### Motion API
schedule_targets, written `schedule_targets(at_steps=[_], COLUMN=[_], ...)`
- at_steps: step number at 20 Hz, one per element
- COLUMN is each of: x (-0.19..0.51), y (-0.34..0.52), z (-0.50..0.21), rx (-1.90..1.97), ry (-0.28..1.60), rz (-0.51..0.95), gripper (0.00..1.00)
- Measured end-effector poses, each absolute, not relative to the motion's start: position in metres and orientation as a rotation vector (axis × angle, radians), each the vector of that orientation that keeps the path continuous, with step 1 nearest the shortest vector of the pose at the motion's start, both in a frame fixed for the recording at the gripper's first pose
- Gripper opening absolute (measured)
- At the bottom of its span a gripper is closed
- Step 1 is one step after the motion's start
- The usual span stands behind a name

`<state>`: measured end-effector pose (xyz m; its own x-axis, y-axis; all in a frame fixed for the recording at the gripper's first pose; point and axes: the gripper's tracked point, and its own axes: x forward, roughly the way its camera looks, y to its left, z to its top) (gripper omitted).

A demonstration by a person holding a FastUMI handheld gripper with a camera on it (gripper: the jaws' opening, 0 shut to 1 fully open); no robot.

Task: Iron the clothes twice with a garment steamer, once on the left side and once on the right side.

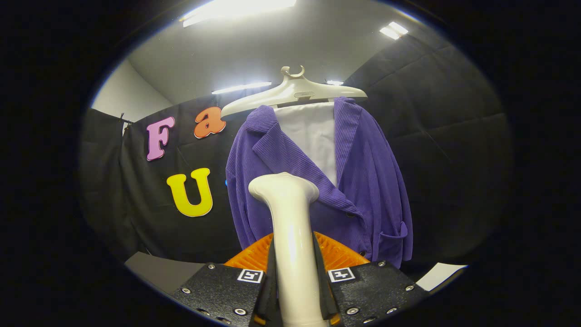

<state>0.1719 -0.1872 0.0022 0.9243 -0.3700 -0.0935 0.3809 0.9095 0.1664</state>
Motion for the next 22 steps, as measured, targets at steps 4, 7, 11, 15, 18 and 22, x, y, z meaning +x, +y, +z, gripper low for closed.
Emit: schedule_targets(at_steps=[4, 7, 11, 15, 18, 22], x=[0.167, 0.163, 0.156, 0.151, 0.149, 0.140], y=[-0.189, -0.191, -0.191, -0.187, -0.186, -0.179], z=[-0.016, -0.045, -0.071, -0.097, -0.117, -0.145], rx=[0.204, 0.200, 0.243, 0.249, 0.236, 0.255], ry=[0.080, 0.139, 0.162, 0.197, 0.229, 0.277], rz=[-0.393, -0.415, -0.410, -0.416, -0.421, -0.425], gripper=[0.37, 0.37, 0.37, 0.38, 0.37, 0.37])
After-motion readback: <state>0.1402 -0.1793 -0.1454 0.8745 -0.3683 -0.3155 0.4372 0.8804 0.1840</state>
